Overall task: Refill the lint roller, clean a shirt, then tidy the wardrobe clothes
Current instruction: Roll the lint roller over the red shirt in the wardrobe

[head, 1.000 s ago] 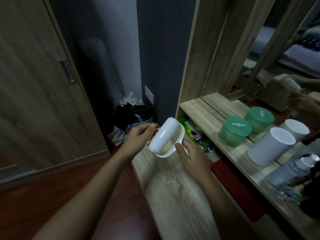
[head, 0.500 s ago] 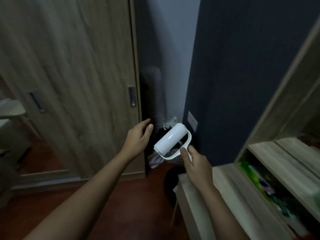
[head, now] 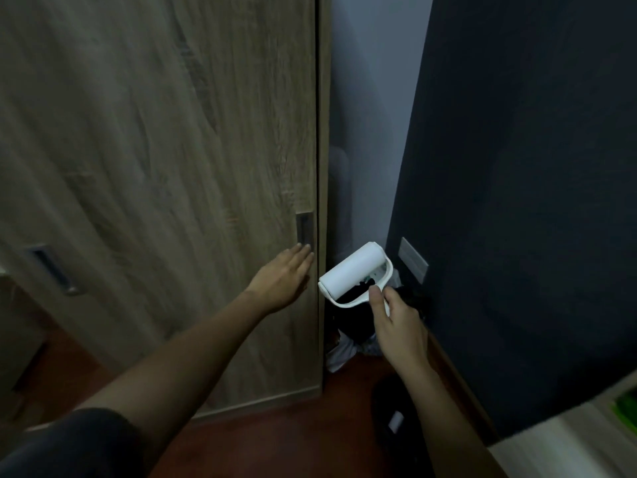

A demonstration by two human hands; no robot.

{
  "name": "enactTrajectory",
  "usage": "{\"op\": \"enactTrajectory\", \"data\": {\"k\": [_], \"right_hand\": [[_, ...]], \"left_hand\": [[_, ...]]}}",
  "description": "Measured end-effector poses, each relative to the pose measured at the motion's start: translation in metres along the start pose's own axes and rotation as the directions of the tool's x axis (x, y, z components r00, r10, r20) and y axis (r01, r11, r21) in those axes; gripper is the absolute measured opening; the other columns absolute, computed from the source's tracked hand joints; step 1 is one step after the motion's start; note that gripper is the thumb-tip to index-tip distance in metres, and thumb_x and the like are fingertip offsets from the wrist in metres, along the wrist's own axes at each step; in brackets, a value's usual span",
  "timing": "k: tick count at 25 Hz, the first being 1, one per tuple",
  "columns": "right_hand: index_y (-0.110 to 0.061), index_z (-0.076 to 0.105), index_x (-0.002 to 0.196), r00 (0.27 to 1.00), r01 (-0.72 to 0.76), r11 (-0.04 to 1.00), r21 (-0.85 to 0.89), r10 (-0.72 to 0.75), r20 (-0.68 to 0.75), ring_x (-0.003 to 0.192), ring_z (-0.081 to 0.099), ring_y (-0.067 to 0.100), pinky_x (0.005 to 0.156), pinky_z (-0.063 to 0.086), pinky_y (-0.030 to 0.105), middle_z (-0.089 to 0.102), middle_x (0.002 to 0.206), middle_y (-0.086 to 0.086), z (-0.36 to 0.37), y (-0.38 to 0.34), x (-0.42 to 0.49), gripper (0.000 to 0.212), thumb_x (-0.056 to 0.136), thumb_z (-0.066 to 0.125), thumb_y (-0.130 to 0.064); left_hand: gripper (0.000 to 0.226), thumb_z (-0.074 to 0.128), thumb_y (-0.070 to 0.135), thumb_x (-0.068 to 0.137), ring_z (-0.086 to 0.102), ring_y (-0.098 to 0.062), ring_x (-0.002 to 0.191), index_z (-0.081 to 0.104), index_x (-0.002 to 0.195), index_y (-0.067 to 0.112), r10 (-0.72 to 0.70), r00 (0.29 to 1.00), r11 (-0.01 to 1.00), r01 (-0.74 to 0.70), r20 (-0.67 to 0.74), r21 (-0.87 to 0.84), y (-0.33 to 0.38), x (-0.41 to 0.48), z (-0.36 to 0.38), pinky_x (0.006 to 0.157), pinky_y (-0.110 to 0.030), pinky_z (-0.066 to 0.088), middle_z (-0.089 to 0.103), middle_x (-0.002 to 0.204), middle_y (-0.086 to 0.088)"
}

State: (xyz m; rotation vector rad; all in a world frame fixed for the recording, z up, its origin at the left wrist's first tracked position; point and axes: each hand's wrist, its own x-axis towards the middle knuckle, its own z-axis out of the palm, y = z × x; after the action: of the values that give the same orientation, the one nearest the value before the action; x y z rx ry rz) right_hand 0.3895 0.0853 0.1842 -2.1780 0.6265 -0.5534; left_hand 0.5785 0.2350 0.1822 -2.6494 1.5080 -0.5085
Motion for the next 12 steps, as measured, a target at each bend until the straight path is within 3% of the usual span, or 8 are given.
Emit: {"op": "enactTrajectory", "data": {"k": [3, 6, 10, 12], "right_hand": [[-0.027, 0.048, 0.078, 1.0, 0.003, 0.999, -0.04, -0.003, 0.011, 0.07, 0.056, 0.015, 0.059, 0.036, 0.03, 0.057, 0.068, -0.008, 0.012, -0.001, 0.028, 0.034, 0.094, 0.032, -0.052], [-0.023, 0.053, 0.084, 1.0, 0.013, 0.999, -0.04, -0.012, 0.008, 0.069, 0.056, 0.011, 0.056, 0.036, 0.026, 0.062, 0.072, -0.004, 0.028, 0.001, 0.055, 0.036, 0.095, 0.033, -0.051], [-0.021, 0.053, 0.084, 0.999, 0.004, 1.0, -0.024, -0.003, 0.032, 0.065, 0.053, 0.001, 0.056, 0.037, 0.021, 0.058, 0.067, -0.009, 0.042, 0.008, 0.083, 0.034, 0.095, 0.034, -0.048], [-0.02, 0.053, 0.083, 0.999, -0.006, 1.0, -0.006, 0.006, 0.042, 0.065, 0.054, 0.0, 0.057, 0.038, 0.019, 0.058, 0.067, -0.009, 0.045, 0.011, 0.092, 0.033, 0.096, 0.036, -0.046]], "left_hand": [[0.051, 0.033, 0.027, 0.084, 0.064, -0.028, 0.108, 0.067, 0.114, 0.003, 0.18, 0.972, 0.955, -0.21, 0.153, 0.208, -0.03, 0.026, 0.025, 0.087, -0.036, 0.053, 0.067, 0.117, -0.015], [0.053, 0.03, 0.027, 0.085, 0.063, -0.029, 0.11, 0.067, 0.115, 0.004, 0.246, 0.934, 0.909, -0.316, 0.261, 0.273, -0.059, 0.05, 0.051, 0.09, -0.036, 0.051, 0.066, 0.118, -0.016], [0.055, 0.02, 0.021, 0.092, 0.048, -0.032, 0.128, 0.053, 0.13, 0.001, 0.292, 0.923, 0.878, -0.362, 0.25, 0.312, -0.08, 0.079, 0.068, 0.106, -0.038, 0.038, 0.05, 0.137, -0.021], [0.05, 0.024, 0.018, 0.091, 0.053, -0.033, 0.123, 0.064, 0.118, 0.003, 0.375, 0.895, 0.835, -0.439, 0.24, 0.331, -0.086, 0.091, 0.071, 0.105, -0.038, 0.04, 0.056, 0.131, -0.02]]}}
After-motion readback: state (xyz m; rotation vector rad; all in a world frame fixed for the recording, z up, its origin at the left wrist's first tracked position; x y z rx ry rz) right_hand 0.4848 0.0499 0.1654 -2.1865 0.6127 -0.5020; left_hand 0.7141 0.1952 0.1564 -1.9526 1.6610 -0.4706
